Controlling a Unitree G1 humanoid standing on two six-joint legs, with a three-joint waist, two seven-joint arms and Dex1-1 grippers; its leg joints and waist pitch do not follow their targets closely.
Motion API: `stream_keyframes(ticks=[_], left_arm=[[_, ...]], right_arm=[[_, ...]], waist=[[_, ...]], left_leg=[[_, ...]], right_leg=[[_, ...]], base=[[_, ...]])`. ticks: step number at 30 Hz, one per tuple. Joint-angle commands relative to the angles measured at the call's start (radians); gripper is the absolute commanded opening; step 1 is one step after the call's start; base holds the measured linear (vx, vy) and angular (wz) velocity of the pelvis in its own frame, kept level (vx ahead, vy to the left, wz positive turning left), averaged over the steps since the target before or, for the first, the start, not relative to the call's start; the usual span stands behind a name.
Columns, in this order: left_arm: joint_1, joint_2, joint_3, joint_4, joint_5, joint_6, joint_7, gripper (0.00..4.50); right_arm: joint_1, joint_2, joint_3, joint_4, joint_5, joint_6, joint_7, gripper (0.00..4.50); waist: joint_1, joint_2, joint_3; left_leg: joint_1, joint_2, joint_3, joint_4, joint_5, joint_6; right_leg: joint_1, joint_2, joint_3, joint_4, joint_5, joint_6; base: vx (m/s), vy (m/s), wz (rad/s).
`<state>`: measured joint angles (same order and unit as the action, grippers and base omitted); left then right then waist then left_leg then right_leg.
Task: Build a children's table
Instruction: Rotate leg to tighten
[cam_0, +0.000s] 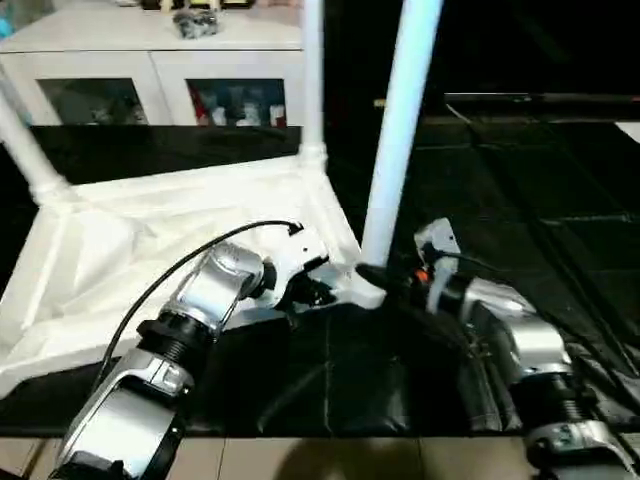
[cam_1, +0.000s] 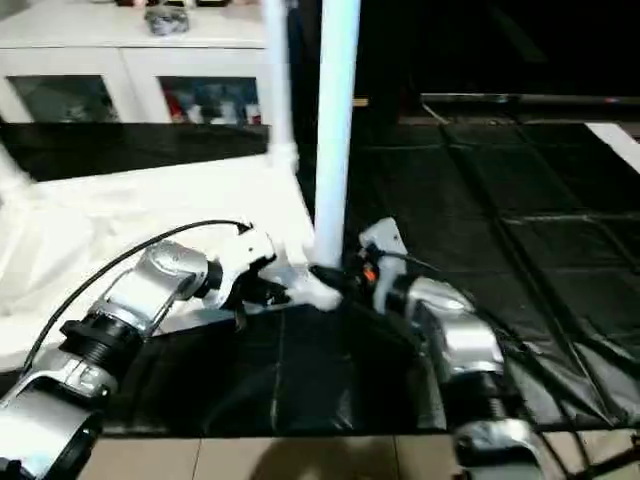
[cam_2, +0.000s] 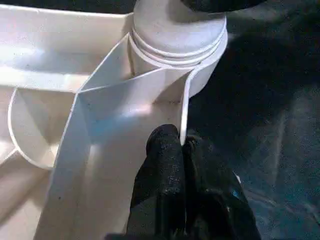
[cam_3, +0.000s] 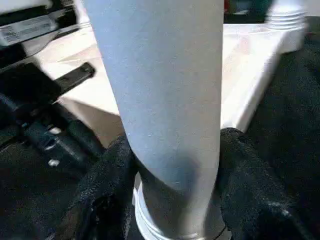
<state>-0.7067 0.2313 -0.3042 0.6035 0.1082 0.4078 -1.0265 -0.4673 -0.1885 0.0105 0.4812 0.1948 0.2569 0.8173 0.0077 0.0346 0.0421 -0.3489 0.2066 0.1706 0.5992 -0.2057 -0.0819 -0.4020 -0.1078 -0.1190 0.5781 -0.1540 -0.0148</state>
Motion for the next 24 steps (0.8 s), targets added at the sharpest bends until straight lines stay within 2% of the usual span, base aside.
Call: stream_keyframes(ticks=[1,3,10,11,13,14,15,22,23,24], left_arm=[[-0.017,-0.077,-0.006,-0.014,-0.03,0.002,0.049,0.0],[-0.018,-0.087,0.0,-0.011,-0.031,0.005,0.071,0.0],[-0.044,-0.143,0.039,0.024,-0.023,0.017,0.196,0.0],[-0.054,-0.159,0.052,0.035,-0.021,0.02,0.234,0.0],[-0.064,-0.178,0.064,0.044,-0.019,0.023,0.274,0.0],[-0.067,-0.187,0.068,0.047,-0.019,0.023,0.289,0.0],[-0.07,-0.2,0.074,0.047,-0.021,0.024,0.309,0.0],[-0.069,-0.227,0.08,0.036,-0.029,0.023,0.341,0.0],[-0.068,-0.224,0.081,0.042,-0.028,0.019,0.343,0.0],[-0.068,-0.223,0.081,0.043,-0.027,0.018,0.343,0.0]], right_arm=[[-0.017,0.082,0.05,0.08,-0.022,0.014,-0.078,1.99],[-0.03,0.1,0.038,0.102,-0.024,0.011,-0.122,1.99],[-0.116,0.184,0.003,0.225,-0.069,-0.02,-0.333,1.98],[-0.138,0.201,0.0,0.253,-0.08,-0.028,-0.381,1.98],[-0.163,0.222,-0.007,0.287,-0.091,-0.04,-0.437,1.98],[-0.175,0.232,-0.011,0.301,-0.096,-0.044,-0.466,1.98],[-0.19,0.246,-0.02,0.319,-0.097,-0.051,-0.504,1.98],[-0.215,0.276,-0.043,0.357,-0.089,-0.084,-0.544,1.98],[-0.215,0.275,-0.05,0.361,-0.084,-0.089,-0.534,2.52],[-0.215,0.274,-0.051,0.361,-0.084,-0.09,-0.533,2.52]], waist=[[0.005,-0.01,-0.055],[-0.001,-0.01,-0.056],[-0.015,-0.007,-0.058],[-0.018,-0.009,-0.057],[-0.017,-0.008,-0.057],[-0.019,-0.011,-0.057],[-0.02,-0.008,-0.056],[-0.015,-0.011,-0.06],[-0.014,-0.01,-0.06],[-0.014,-0.011,-0.06]], left_leg=[[-0.01,0.014,-0.007,-0.082,-0.251,0.047],[-0.014,0.012,-0.008,-0.081,-0.246,0.048],[-0.012,0.012,-0.005,-0.08,-0.235,0.052],[-0.014,0.011,-0.005,-0.08,-0.23,0.051],[-0.012,0.011,-0.004,-0.08,-0.237,0.055],[-0.014,0.012,-0.004,-0.079,-0.233,0.055],[-0.011,0.011,-0.003,-0.08,-0.239,0.049],[-0.014,0.012,0.0,-0.077,-0.194,0.074],[-0.014,0.012,0.0,-0.078,-0.189,0.078],[-0.013,0.013,0.001,-0.077,-0.188,0.08]], right_leg=[[0.05,-0.044,0.04,-0.085,-0.442,-0.151],[0.053,-0.044,0.039,-0.082,-0.432,-0.155],[0.052,-0.042,0.042,-0.077,-0.372,-0.186],[0.052,-0.042,0.042,-0.075,-0.366,-0.192],[0.053,-0.042,0.042,-0.078,-0.376,-0.189],[0.053,-0.042,0.043,-0.076,-0.371,-0.19],[0.049,-0.042,0.042,-0.079,-0.381,-0.189],[0.054,-0.042,0.045,-0.069,-0.294,-0.214],[0.055,-0.042,0.045,-0.068,-0.286,-0.218],[0.055,-0.042,0.046,-0.068,-0.284,-0.219]], base=[[0.0,0.0,0.0],[0.0,0.0,0.0],[0.0,0.0,0.0],[0.0,0.0,0.0],[0.0,0.0,0.0],[0.0,0.0,0.0],[0.0,0.0,0.0],[0.0,0.0,0.0],[0.0,0.0,0.0],[0.0,0.0,0.0]])
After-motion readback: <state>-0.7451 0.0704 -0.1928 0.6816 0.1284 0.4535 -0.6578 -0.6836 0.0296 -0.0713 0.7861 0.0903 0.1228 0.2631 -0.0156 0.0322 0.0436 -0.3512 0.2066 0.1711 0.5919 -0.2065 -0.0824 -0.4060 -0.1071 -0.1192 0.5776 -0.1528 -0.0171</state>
